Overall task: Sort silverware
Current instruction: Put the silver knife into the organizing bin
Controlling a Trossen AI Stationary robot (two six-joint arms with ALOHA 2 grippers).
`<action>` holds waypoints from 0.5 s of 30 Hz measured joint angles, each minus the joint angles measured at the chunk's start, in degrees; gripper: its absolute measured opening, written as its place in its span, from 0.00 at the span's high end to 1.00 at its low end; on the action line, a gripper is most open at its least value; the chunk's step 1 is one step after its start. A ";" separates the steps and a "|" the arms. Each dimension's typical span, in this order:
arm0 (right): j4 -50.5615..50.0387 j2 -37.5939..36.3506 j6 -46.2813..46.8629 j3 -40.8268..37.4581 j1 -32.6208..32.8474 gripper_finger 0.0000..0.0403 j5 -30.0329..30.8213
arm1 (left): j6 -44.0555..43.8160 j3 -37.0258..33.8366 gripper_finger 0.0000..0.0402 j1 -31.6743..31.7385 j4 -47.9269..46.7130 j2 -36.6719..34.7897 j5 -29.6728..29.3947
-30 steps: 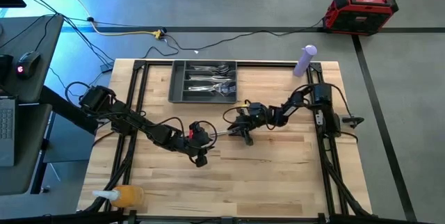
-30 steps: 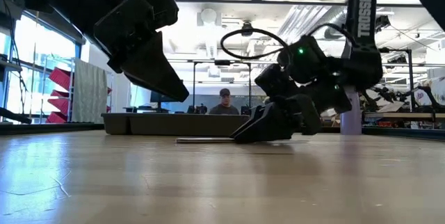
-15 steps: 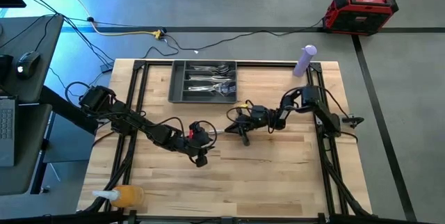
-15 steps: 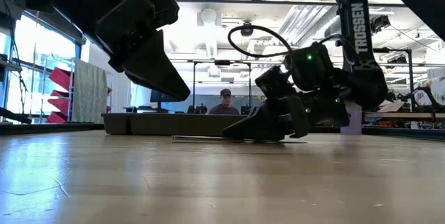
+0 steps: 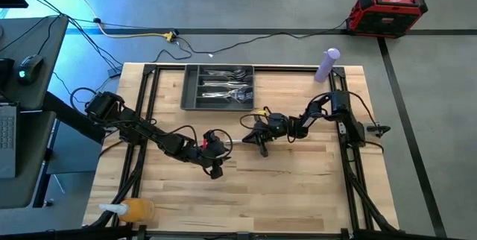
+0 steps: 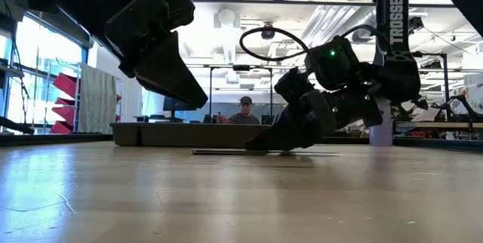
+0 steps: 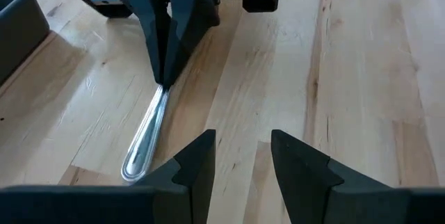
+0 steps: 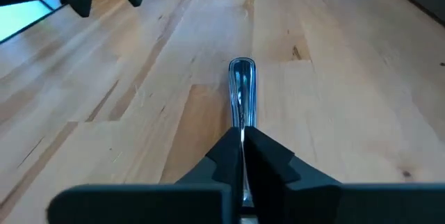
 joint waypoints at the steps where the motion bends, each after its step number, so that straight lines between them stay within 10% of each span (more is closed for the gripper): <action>1: -0.53 -0.72 0.20 -0.03 0.01 0.94 0.13 | 0.00 0.01 0.70 0.00 0.05 0.00 0.00; 15: -5.99 -3.60 -1.78 0.19 1.37 0.60 4.71 | 0.57 -0.01 0.70 0.02 -0.05 0.00 0.02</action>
